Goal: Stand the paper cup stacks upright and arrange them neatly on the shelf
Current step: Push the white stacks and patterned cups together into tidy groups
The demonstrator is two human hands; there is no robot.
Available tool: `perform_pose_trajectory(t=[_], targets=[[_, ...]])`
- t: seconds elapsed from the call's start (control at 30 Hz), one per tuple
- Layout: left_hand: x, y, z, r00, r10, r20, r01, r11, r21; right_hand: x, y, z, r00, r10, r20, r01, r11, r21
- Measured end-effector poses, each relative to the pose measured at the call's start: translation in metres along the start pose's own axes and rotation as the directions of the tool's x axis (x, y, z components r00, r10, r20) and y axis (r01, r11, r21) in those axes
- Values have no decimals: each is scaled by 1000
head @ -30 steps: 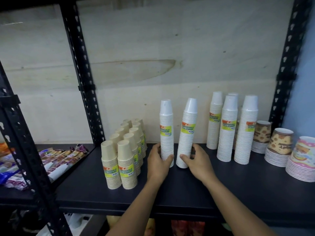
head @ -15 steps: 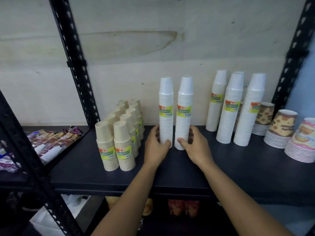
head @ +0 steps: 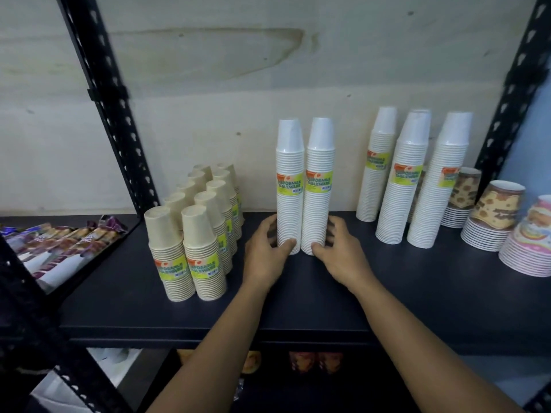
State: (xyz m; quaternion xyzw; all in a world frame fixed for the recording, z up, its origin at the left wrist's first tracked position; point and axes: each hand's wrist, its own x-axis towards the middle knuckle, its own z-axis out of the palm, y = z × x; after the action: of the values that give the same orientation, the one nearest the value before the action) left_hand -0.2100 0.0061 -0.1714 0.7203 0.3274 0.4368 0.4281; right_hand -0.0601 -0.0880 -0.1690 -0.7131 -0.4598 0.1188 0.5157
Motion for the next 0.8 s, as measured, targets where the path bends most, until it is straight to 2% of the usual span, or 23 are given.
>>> perform_pose_trajectory(t=[0.33, 0.67, 0.8], targets=[[-1, 0, 0, 1000, -20, 17, 20, 1000, 6, 3, 2, -1, 997, 38, 61, -39, 999, 6], [-1, -2, 1, 1000, -18, 14, 18, 999, -29, 3, 5, -2, 995, 48, 85, -55, 995, 84], [-4, -1, 1, 998, -11, -60, 10, 1000, -12, 0, 1, -5, 999, 48, 6, -48, 986, 159]])
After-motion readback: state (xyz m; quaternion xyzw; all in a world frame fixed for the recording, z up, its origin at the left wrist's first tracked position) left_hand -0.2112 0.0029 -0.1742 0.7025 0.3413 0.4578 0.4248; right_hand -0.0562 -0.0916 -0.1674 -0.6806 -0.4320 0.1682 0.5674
